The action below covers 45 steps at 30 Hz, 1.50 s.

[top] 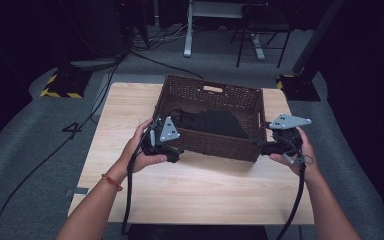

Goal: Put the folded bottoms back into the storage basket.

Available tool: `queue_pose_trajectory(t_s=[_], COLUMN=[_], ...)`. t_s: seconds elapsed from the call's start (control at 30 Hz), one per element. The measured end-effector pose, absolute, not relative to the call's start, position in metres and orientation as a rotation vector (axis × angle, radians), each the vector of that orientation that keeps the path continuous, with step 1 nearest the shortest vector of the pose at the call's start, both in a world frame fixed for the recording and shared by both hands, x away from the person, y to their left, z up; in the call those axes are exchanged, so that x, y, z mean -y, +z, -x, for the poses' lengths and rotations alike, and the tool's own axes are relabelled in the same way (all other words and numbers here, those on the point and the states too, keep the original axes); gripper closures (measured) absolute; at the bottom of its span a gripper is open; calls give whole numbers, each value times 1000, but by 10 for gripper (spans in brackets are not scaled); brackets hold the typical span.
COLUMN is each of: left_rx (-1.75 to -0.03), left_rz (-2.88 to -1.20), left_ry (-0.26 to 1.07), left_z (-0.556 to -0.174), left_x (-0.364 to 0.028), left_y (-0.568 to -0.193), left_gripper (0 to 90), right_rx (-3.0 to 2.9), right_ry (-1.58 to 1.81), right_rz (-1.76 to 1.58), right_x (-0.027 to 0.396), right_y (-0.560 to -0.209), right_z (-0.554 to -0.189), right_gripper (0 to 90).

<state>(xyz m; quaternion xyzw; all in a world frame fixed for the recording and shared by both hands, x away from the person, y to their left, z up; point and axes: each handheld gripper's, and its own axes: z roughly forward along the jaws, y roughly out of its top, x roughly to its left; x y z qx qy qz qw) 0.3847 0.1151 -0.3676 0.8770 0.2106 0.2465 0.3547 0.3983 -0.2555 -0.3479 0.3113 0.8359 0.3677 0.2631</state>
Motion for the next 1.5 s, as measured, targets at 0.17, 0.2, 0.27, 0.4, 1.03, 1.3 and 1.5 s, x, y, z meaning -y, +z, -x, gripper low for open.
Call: queue_pose_trajectory(t_s=[0.17,0.2,0.27,0.4,1.03,1.3,1.5], left_rx=[-535,-540,-535,-545,-623,-657,-693], left_rz=[-2280,-2283,-2297,-2313,-2372,-2404,-2423], left_ry=[636,630,631,630,636,636,630], left_z=[-375,-373,-370,-365,-346,-340,-337], left_x=[-120,-121,-123,-127,-156,-169,-180], left_y=[-377,-379,-383,-391,-428,-448,-463], left_gripper=[171,171,171,171,180,178,178], right_rx=[-2259,-2258,-2254,-2244,-2253,-2277,-2279], right_ry=[990,989,983,987,946,898,886], right_rz=[-825,-820,-820,-824,-906,-958,-989], right_x=[259,260,262,267,298,310,317], right_y=[-353,-355,-357,-362,-403,-433,-447], right_z=[-387,-385,-381,-374,-350,-345,-344], right_gripper=[241,241,241,239,238,241,242])
